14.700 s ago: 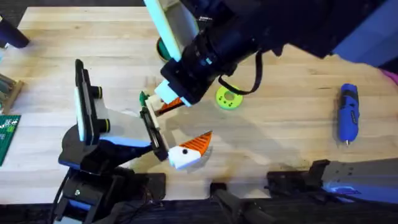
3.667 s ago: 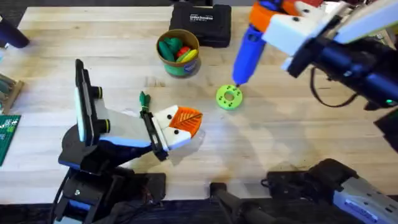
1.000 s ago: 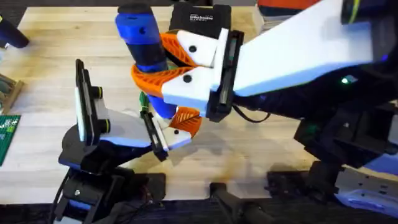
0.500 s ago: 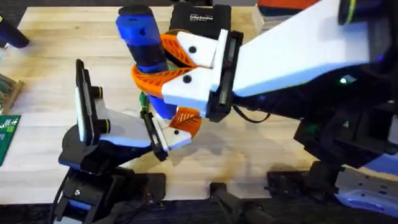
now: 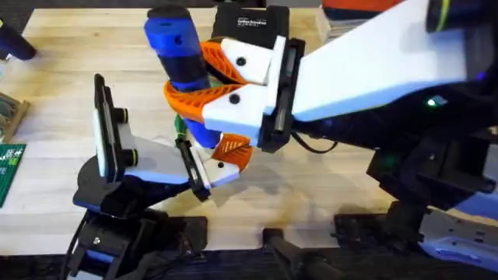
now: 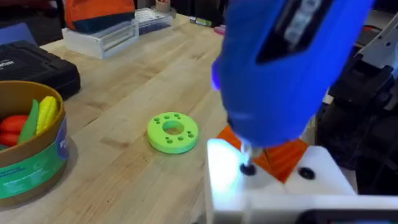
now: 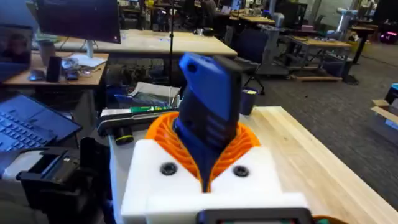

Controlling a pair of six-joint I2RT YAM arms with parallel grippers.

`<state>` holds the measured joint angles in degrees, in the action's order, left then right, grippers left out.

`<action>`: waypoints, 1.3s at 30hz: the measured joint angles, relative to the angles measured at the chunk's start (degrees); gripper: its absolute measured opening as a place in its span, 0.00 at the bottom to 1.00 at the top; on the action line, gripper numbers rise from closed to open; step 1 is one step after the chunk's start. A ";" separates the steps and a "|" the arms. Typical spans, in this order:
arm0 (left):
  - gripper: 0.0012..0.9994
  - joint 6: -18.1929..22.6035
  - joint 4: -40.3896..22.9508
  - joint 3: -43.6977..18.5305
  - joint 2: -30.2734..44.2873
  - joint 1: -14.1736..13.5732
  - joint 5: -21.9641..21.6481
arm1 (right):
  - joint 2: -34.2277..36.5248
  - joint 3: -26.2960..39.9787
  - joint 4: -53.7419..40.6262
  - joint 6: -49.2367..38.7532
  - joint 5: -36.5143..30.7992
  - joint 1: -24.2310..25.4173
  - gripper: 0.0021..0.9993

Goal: Pick up the gripper from the table and insert it into the empty holder that is missing its gripper. Then pick up a screw, insert it into the mounting hole, and use the screwdriver to tighten it. Finally, clean up the table by picking up the vegetable and placing it into the bucket.

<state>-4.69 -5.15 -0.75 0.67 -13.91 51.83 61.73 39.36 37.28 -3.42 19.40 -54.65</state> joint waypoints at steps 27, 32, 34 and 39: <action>0.01 0.00 0.00 0.00 0.00 0.00 0.00 | 0.13 -0.49 -27.37 -37.22 -17.16 25.83 0.03; 0.01 0.00 0.00 0.00 0.00 0.00 0.00 | 5.94 -0.49 -34.55 -55.09 -23.05 35.63 0.03; 0.01 0.00 0.00 0.00 0.01 0.00 -0.01 | 8.67 -0.49 -34.48 -60.23 -24.48 39.03 0.03; 0.01 0.00 0.00 0.00 0.00 0.00 0.00 | 14.52 -0.49 -34.34 -68.27 -26.33 44.05 0.03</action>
<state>-4.69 -5.15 -0.75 0.67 -13.91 51.83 76.26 38.87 2.94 -71.69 -6.93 -10.60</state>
